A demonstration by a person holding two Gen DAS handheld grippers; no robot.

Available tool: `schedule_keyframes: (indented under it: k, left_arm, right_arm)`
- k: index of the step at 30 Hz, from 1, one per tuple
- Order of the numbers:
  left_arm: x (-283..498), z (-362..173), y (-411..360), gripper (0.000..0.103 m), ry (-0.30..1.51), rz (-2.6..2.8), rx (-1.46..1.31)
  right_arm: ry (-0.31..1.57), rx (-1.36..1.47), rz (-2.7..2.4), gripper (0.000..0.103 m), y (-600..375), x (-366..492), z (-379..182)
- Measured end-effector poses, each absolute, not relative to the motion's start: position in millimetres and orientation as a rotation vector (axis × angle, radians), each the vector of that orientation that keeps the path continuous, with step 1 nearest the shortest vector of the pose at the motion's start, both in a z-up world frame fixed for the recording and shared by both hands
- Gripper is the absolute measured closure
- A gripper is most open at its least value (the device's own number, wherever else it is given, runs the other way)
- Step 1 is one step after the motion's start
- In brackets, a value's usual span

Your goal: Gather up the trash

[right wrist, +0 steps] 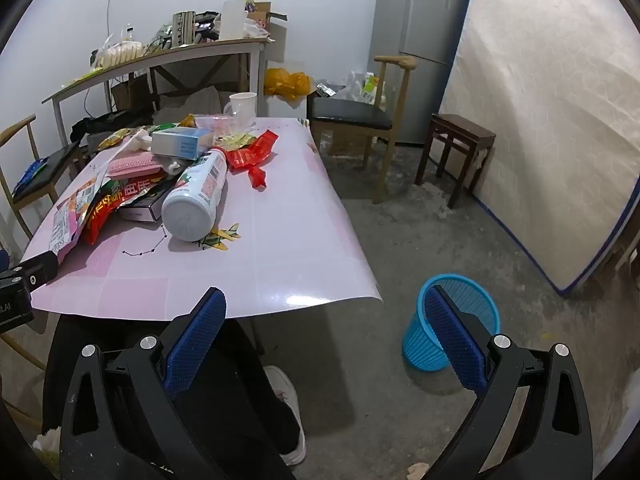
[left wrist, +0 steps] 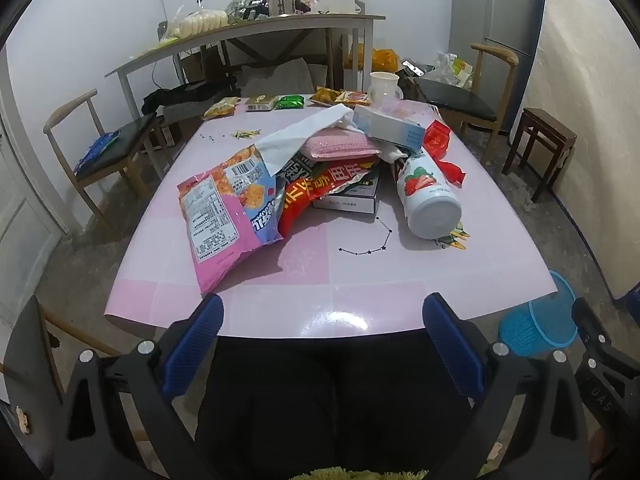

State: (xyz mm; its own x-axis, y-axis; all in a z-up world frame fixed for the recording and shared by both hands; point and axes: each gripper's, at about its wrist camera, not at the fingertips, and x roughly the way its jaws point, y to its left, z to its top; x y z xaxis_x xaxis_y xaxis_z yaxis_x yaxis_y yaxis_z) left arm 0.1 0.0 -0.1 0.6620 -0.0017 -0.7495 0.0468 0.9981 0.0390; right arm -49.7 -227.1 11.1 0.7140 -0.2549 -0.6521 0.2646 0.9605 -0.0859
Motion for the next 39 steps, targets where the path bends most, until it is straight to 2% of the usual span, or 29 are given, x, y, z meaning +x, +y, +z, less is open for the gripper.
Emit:
schedule_keyframes:
  k: [39]
  left_arm:
    - [1.1, -5.9, 3.4, 0.005, 0.867, -0.031, 0.051]
  right_arm:
    - [0.725, 0.019, -0.284, 0.008, -224.7, -53.1, 20.3]
